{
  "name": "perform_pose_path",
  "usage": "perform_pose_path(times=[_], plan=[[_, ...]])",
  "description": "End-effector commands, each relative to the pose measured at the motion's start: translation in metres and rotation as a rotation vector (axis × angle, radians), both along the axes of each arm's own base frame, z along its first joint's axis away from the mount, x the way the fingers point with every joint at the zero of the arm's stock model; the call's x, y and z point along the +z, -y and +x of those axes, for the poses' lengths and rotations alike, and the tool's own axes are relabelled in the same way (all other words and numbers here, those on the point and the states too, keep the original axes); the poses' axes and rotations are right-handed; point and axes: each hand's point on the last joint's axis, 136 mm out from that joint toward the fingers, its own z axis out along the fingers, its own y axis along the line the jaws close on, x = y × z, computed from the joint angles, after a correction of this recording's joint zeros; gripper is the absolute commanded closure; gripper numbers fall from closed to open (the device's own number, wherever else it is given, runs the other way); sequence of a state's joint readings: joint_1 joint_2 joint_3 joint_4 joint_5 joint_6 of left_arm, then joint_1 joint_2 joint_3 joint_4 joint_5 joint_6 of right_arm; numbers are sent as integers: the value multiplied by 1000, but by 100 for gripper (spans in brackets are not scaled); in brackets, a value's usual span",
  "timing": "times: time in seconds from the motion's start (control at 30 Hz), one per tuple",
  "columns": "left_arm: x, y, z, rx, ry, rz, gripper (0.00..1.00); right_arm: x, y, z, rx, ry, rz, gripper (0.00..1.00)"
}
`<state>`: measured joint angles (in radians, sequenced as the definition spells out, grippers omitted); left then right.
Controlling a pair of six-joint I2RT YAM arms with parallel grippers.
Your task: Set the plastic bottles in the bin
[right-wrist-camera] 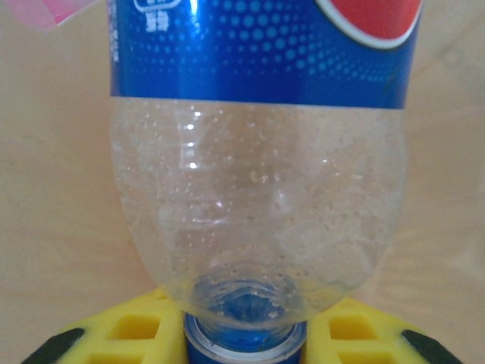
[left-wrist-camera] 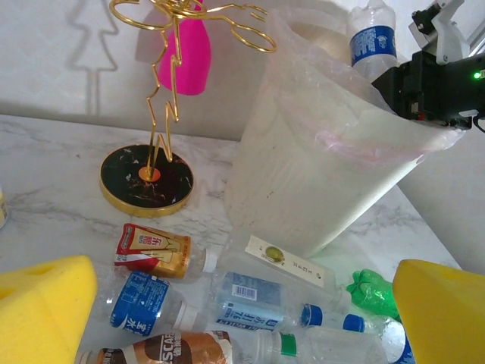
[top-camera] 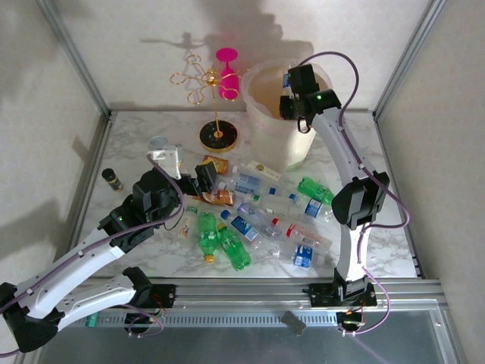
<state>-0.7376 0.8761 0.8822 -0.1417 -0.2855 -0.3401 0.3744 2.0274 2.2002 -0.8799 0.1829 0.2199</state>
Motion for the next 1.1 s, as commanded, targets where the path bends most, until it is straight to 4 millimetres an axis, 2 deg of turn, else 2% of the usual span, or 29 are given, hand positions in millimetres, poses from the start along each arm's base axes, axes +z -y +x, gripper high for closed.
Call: perform_pose_path(times=[0.0,0.23,0.33,0.5,0.63,0.73,0.83,0.97,1.07], plan=[[2,-8,1,30,10,-6,0,-5,1,5,-4,-12,1,60],[1,-9,1,35,10,-4,0,5,1,4,-9,12,17,57],[-1,-8,3,36,5,-2,0,16,3,1,-13,34,25,57],[-10,-10,10,60,-35,-11,0,54,9,-12,-28,113,60,55],[-28,-1,17,45,-127,-32,0,89,10,-41,-10,203,93,52],[-51,1,26,68,-237,-49,0,101,9,-66,12,243,102,51],[-92,-7,36,122,-397,-60,0,97,14,-97,27,247,98,50],[-151,-36,36,249,-591,-44,0,78,18,-137,56,217,141,49],[-184,-52,27,303,-673,37,2,58,7,-164,124,167,199,46]])
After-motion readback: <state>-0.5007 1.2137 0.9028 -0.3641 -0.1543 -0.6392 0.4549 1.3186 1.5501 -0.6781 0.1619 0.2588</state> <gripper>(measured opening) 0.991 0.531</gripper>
